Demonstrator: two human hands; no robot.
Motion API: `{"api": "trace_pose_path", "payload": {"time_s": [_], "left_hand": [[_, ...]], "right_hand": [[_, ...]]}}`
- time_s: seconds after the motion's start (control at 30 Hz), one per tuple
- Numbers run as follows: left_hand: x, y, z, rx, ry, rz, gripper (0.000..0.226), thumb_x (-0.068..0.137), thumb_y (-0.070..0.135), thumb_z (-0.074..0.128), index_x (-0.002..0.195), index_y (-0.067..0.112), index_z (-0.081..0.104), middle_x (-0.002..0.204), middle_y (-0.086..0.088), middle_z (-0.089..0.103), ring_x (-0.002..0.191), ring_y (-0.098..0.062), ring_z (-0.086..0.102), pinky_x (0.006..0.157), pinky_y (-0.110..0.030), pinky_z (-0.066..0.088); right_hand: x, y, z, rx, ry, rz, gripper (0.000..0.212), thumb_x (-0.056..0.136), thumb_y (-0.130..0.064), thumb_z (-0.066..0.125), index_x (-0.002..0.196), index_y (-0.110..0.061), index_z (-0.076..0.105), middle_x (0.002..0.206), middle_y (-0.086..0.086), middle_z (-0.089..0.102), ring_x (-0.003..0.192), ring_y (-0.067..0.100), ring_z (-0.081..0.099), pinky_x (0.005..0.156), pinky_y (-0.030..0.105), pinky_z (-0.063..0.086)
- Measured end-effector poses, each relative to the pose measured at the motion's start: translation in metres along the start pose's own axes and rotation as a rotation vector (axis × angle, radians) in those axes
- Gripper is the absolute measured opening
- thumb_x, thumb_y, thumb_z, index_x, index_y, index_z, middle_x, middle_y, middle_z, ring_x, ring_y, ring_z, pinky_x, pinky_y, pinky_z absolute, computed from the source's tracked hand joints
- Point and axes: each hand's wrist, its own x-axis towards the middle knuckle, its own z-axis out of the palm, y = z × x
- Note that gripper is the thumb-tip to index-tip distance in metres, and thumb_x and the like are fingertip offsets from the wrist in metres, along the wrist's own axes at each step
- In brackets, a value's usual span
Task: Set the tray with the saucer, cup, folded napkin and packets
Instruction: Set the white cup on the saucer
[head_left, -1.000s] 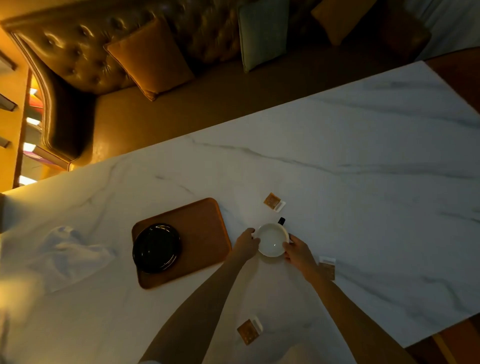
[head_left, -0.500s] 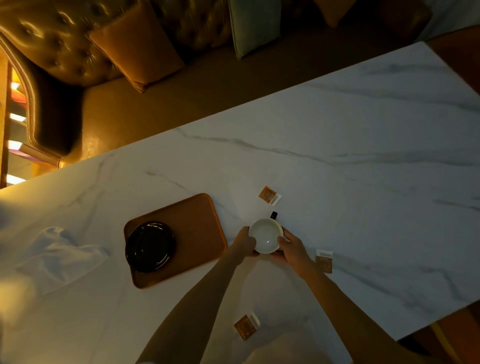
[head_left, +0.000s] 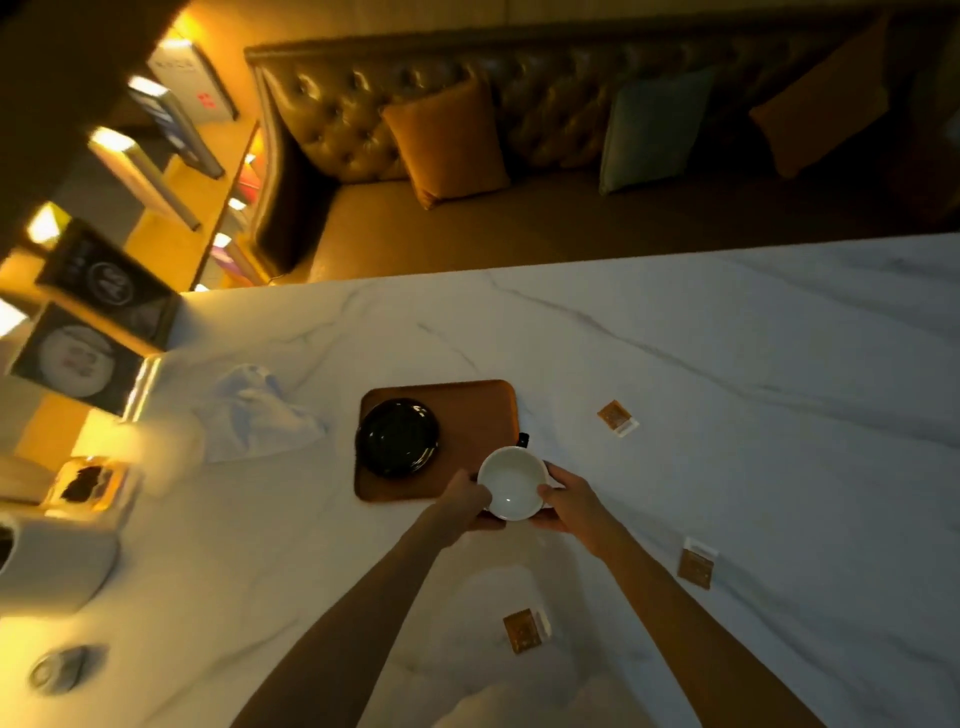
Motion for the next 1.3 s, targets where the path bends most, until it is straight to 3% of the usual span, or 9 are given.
{"api": "trace_pose_path", "payload": {"time_s": [0.17, 0.27, 0.4, 0.53, 0.67, 0.83, 1.07, 1.3], "left_hand": [[-0.042, -0.017, -0.056, -0.132, 0.032, -0.001, 0.061, 0.085, -0.009, 0.053, 0.139, 0.007, 0.029, 0.139, -0.018, 0.039, 0.113, -0.04, 0.06, 0.092, -0.053, 0.056], [-0.063, -0.027, -0.085, -0.187, 0.045, 0.049, 0.06, 0.086, -0.009, 0.052, 0.138, 0.008, 0.028, 0.139, -0.017, 0.038, 0.112, -0.039, 0.059, 0.093, -0.053, 0.055], [-0.081, -0.037, -0.115, -0.226, 0.047, 0.119, 0.059, 0.084, -0.011, 0.05, 0.138, 0.007, 0.033, 0.137, -0.017, 0.04, 0.12, -0.041, 0.053, 0.094, -0.055, 0.054], [-0.096, -0.043, -0.141, -0.244, 0.025, 0.159, 0.04, 0.082, -0.012, 0.051, 0.111, 0.016, 0.045, 0.122, -0.011, 0.046, 0.119, -0.041, 0.054, 0.093, -0.054, 0.054], [-0.095, -0.051, -0.161, -0.266, 0.028, 0.142, 0.055, 0.083, -0.011, 0.05, 0.131, 0.01, 0.033, 0.132, -0.017, 0.038, 0.12, -0.043, 0.052, 0.091, -0.051, 0.056], [-0.084, -0.057, -0.18, -0.269, -0.003, 0.118, 0.058, 0.083, -0.011, 0.05, 0.133, 0.011, 0.03, 0.131, -0.018, 0.038, 0.112, -0.04, 0.056, 0.088, -0.049, 0.057], [-0.056, -0.051, -0.19, -0.267, -0.026, 0.083, 0.058, 0.083, -0.009, 0.051, 0.132, 0.014, 0.031, 0.134, -0.019, 0.039, 0.113, -0.039, 0.055, 0.079, -0.044, 0.061], [-0.01, -0.023, -0.187, -0.286, -0.024, 0.059, 0.056, 0.083, -0.011, 0.046, 0.132, 0.013, 0.031, 0.136, -0.017, 0.037, 0.119, -0.04, 0.05, 0.079, -0.046, 0.06]], "right_hand": [[-0.018, -0.008, 0.053, -0.083, -0.094, -0.073, 0.043, 0.094, -0.009, 0.053, 0.134, -0.024, 0.052, 0.131, 0.012, 0.055, 0.099, 0.028, 0.065, 0.075, 0.041, 0.061], [-0.031, -0.012, 0.086, -0.098, -0.145, -0.126, 0.04, 0.095, -0.012, 0.053, 0.132, -0.027, 0.054, 0.129, 0.009, 0.057, 0.103, 0.028, 0.064, 0.072, 0.034, 0.061], [-0.046, -0.016, 0.122, -0.107, -0.193, -0.179, 0.046, 0.095, -0.009, 0.052, 0.138, -0.026, 0.048, 0.132, 0.008, 0.053, 0.119, 0.033, 0.054, 0.089, 0.046, 0.056], [-0.055, -0.012, 0.148, -0.101, -0.249, -0.204, 0.053, 0.092, -0.003, 0.054, 0.14, -0.023, 0.045, 0.132, 0.011, 0.052, 0.122, 0.033, 0.052, 0.093, 0.046, 0.054], [-0.054, -0.006, 0.167, -0.047, -0.264, -0.202, 0.05, 0.092, -0.009, 0.058, 0.139, -0.019, 0.046, 0.133, 0.014, 0.053, 0.12, 0.032, 0.054, 0.094, 0.043, 0.054], [-0.045, 0.0, 0.181, -0.006, -0.298, -0.162, 0.047, 0.091, -0.011, 0.06, 0.136, -0.019, 0.049, 0.13, 0.012, 0.055, 0.119, 0.03, 0.056, 0.087, 0.034, 0.057], [-0.022, -0.001, 0.189, -0.024, -0.254, -0.02, 0.047, 0.093, -0.02, 0.058, 0.137, -0.032, 0.044, 0.129, 0.006, 0.055, 0.114, 0.034, 0.059, 0.087, 0.045, 0.057], [0.025, -0.017, 0.189, 0.052, -0.14, 0.011, 0.05, 0.094, -0.011, 0.056, 0.14, -0.027, 0.043, 0.125, 0.01, 0.058, 0.103, 0.029, 0.066, 0.083, 0.047, 0.059]]}}
